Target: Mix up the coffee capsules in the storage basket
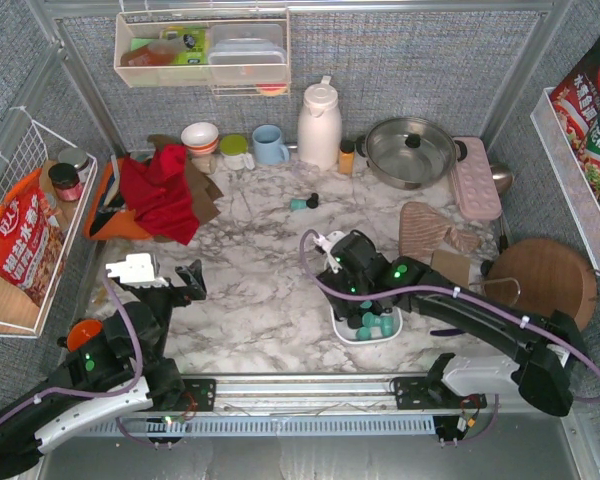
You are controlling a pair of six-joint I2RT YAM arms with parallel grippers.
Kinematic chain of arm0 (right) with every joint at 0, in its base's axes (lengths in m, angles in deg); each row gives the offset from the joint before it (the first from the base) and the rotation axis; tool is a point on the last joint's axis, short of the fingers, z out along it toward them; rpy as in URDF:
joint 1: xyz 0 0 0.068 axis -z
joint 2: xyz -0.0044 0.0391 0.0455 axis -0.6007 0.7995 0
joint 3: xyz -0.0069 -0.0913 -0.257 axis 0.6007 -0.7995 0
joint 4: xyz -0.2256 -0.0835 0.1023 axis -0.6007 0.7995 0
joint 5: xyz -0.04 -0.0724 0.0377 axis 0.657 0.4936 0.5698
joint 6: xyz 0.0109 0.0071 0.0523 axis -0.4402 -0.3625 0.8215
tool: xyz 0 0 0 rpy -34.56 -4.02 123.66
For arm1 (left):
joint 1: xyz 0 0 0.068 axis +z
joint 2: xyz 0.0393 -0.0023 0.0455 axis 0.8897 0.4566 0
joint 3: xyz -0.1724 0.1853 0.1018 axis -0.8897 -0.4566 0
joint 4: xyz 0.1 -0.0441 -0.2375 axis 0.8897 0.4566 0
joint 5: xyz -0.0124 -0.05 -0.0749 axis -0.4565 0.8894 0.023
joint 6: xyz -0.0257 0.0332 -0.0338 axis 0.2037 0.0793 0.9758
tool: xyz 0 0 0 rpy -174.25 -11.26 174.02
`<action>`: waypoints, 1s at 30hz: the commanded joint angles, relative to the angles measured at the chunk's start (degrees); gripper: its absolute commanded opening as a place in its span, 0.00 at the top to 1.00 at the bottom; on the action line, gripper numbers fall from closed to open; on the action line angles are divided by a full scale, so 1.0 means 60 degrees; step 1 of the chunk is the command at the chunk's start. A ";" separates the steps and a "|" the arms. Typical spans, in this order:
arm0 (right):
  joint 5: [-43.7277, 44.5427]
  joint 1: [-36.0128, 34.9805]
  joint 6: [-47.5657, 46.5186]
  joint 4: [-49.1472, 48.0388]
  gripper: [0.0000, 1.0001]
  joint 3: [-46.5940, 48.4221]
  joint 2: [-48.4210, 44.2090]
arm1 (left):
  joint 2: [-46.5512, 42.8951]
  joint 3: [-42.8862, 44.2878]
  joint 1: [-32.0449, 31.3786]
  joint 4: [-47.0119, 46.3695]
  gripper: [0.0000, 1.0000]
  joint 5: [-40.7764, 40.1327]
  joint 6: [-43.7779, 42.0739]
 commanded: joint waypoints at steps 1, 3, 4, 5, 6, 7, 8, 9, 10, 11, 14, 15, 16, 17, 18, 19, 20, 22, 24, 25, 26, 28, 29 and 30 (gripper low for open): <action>0.1212 0.0173 -0.0379 -0.0377 0.24 0.0491 0.0283 | 0.0055 0.0021 0.0031 -0.0249 0.01 0.0005 -0.0058; 0.1361 0.0394 -0.0562 -0.0843 0.24 0.0732 0.0607 | 0.0064 0.0010 0.0033 -0.0252 0.01 0.0022 -0.0051; 0.1391 0.0527 -0.0629 -0.1154 0.24 0.0761 0.0818 | 0.0082 0.0007 0.0033 -0.0252 0.01 0.0035 -0.0058; 0.1373 0.0694 -0.0688 -0.1442 0.24 0.1007 0.1033 | 0.0084 0.0010 0.0024 -0.0252 0.01 0.0050 -0.0051; 0.1294 0.0869 -0.0749 -0.1758 0.24 0.1204 0.1278 | 0.0073 0.0018 0.0032 -0.0252 0.01 0.0063 -0.0050; 0.1088 0.1053 -0.0844 -0.2056 0.24 0.1357 0.1559 | 0.0078 0.0022 0.0027 -0.0245 0.01 0.0079 -0.0050; 0.0790 0.1252 -0.1030 -0.2397 0.25 0.1513 0.1831 | 0.0080 0.0012 0.0032 -0.0239 0.01 0.0092 -0.0050; 0.0419 0.1442 -0.1255 -0.2723 0.25 0.1670 0.2157 | 0.0067 0.0024 0.0029 -0.0234 0.01 0.0114 -0.0050; -0.0034 0.1671 -0.1552 -0.2978 0.24 0.1889 0.2526 | 0.0057 0.0023 0.0022 -0.0225 0.01 0.0111 -0.0050; -0.0458 0.1897 -0.1910 -0.3105 0.24 0.2173 0.2913 | 0.0028 0.0014 0.0032 -0.0212 0.01 0.0123 -0.0039; -0.1909 0.2532 -0.3614 -0.2649 0.24 0.3475 0.4261 | -0.0038 0.0025 0.0028 -0.0205 0.01 0.0150 -0.0021; -0.2260 0.2690 -0.4202 -0.2221 0.24 0.3953 0.4701 | -0.0066 0.0018 0.0027 -0.0208 0.01 0.0147 -0.0023; -0.2460 0.2845 -0.4755 -0.1934 0.24 0.4431 0.5107 | -0.0094 0.0012 0.0032 -0.0208 0.01 0.0133 -0.0025; -0.2662 0.2998 -0.5196 -0.1677 0.24 0.4857 0.5495 | -0.0112 -0.0009 0.0033 -0.0221 0.01 0.0108 -0.0034; -0.3068 0.3191 -0.5630 -0.1447 0.24 0.5481 0.5825 | -0.0129 -0.0023 0.0026 -0.0234 0.01 0.0066 -0.0039; -0.3372 0.3382 -0.6008 -0.1204 0.24 0.5960 0.6193 | -0.0133 -0.0030 0.0032 -0.0245 0.01 0.0046 -0.0049; -0.3684 0.3569 -0.6385 -0.1009 0.24 0.6403 0.6681 | -0.0126 -0.0044 0.0033 -0.0270 0.01 0.0018 -0.0070; -0.4210 0.3894 -0.7215 -0.0668 0.23 0.7268 0.7407 | -0.0115 -0.0096 0.0033 -0.0334 0.01 -0.0043 -0.0150; -0.4561 0.4161 -0.8043 -0.0609 0.23 0.7947 0.8081 | -0.0056 -0.0123 0.0029 -0.0382 0.01 -0.0111 -0.0194; -0.4763 0.4268 -0.8331 -0.0610 0.22 0.8266 0.8443 | -0.0010 -0.0136 0.0032 -0.0382 0.01 -0.0153 -0.0216; -0.4990 0.4382 -0.8563 -0.0579 0.22 0.8648 0.8770 | 0.0058 -0.0152 0.0038 -0.0398 0.01 -0.0184 -0.0232; -0.5464 0.4578 -0.8919 -0.0526 0.22 0.9419 0.9508 | 0.0161 -0.0172 0.0047 -0.0434 0.01 -0.0243 -0.0292; -0.5700 0.4648 -0.9008 -0.0527 0.22 0.9818 0.9865 | 0.0228 -0.0179 0.0057 -0.0442 0.01 -0.0272 -0.0319; -0.5957 0.4744 -0.9117 -0.0499 0.22 1.0183 1.0231 | 0.0284 -0.0182 0.0062 -0.0443 0.01 -0.0304 -0.0335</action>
